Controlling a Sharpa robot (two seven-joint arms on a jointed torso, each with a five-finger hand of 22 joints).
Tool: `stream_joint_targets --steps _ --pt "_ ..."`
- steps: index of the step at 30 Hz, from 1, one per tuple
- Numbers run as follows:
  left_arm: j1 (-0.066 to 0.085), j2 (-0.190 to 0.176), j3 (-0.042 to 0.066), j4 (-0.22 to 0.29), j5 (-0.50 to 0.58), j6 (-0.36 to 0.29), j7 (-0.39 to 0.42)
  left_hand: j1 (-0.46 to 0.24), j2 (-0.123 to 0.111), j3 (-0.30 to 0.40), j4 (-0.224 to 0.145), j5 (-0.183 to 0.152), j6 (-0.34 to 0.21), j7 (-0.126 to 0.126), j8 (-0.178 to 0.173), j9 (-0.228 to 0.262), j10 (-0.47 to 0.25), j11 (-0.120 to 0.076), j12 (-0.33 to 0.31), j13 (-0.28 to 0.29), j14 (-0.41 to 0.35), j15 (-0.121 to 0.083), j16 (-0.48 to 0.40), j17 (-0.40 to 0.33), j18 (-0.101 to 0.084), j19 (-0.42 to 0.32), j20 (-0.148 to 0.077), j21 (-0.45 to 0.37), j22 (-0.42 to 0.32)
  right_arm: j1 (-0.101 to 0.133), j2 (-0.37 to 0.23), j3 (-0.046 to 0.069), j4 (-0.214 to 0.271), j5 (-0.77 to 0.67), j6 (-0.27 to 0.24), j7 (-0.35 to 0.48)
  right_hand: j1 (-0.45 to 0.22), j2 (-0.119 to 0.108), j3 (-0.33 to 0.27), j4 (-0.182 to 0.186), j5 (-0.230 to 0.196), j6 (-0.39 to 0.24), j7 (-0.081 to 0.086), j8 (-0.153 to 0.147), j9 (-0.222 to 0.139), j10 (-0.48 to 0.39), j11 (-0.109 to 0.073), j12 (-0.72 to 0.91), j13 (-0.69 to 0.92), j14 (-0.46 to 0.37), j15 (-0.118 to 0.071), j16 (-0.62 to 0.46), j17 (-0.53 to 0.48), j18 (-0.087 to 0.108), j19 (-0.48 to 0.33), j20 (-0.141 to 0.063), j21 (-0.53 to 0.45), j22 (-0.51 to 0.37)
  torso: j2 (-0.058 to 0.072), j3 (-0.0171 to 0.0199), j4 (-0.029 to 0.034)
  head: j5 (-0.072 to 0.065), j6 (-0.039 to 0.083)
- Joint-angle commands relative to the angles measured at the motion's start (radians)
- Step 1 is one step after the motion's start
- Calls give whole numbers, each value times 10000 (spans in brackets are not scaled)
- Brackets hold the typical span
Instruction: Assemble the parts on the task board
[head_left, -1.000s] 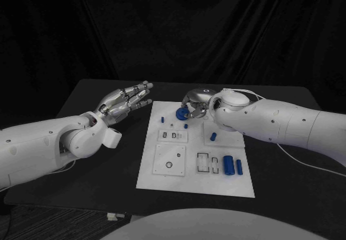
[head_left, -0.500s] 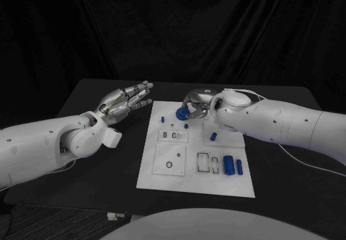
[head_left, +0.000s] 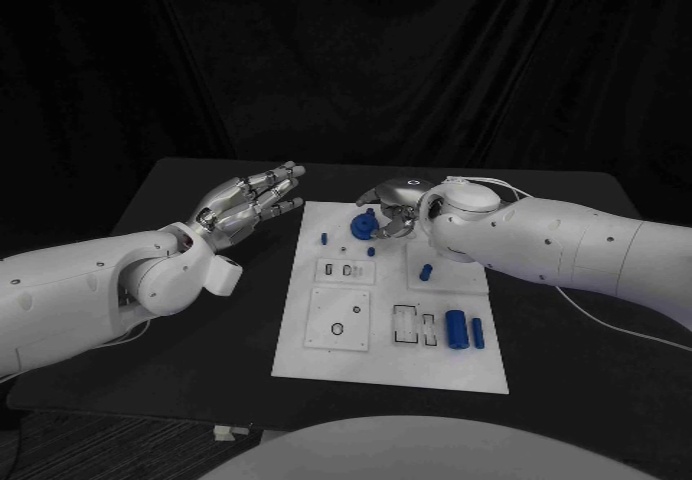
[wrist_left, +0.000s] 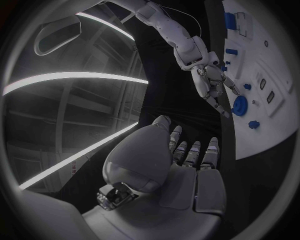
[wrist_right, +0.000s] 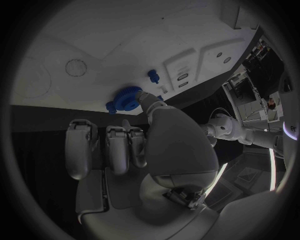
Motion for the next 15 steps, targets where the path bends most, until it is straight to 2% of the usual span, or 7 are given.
stream_joint_targets --steps 1,4,6,15 --pt "-13 13 10 13 5 103 106 105 4 60 -4 33 -13 71 68 10 -4 47 20 15 21 46 59 14 84 87 8 53 15 -42 34 4 -58 -60 270 -111 -35 -9 -8 -46 -59 -18 16 -13 0 1059 -63 35 2632 1047 -70 30 2627 -49 98 -89 -38 1806 7 -1 -1 13 -5" --pt "-13 9 10 17 5 98 105 105 4 60 -4 33 -13 71 68 10 -4 47 20 15 21 46 59 14 84 87 8 53 15 -53 65 4 -105 -60 320 -123 -31 7 -2 -49 -72 86 24 9 15 1059 -62 35 2632 1047 -75 30 2627 -49 97 -98 -41 1806 4 -2 -1 19 -5" --pt "-13 4 10 23 5 96 107 105 4 60 -4 33 -13 71 68 10 -4 47 20 15 21 46 59 14 84 87 8 53 15 -61 83 4 -128 -60 358 -129 -46 44 0 -50 -94 460 70 94 68 1059 -41 35 2632 1047 -74 30 2627 -52 100 -116 -44 1811 4 -3 3 21 -1" --pt "-13 2 10 24 5 102 103 112 0 77 -10 40 -7 76 70 11 -2 52 21 16 22 48 62 14 83 93 9 57 16 -76 95 4 -156 -60 442 -156 -149 106 -21 -13 -101 1101 140 254 140 1059 10 35 2632 1047 -40 30 2627 -58 112 -107 -43 1826 3 0 1 29 -3"
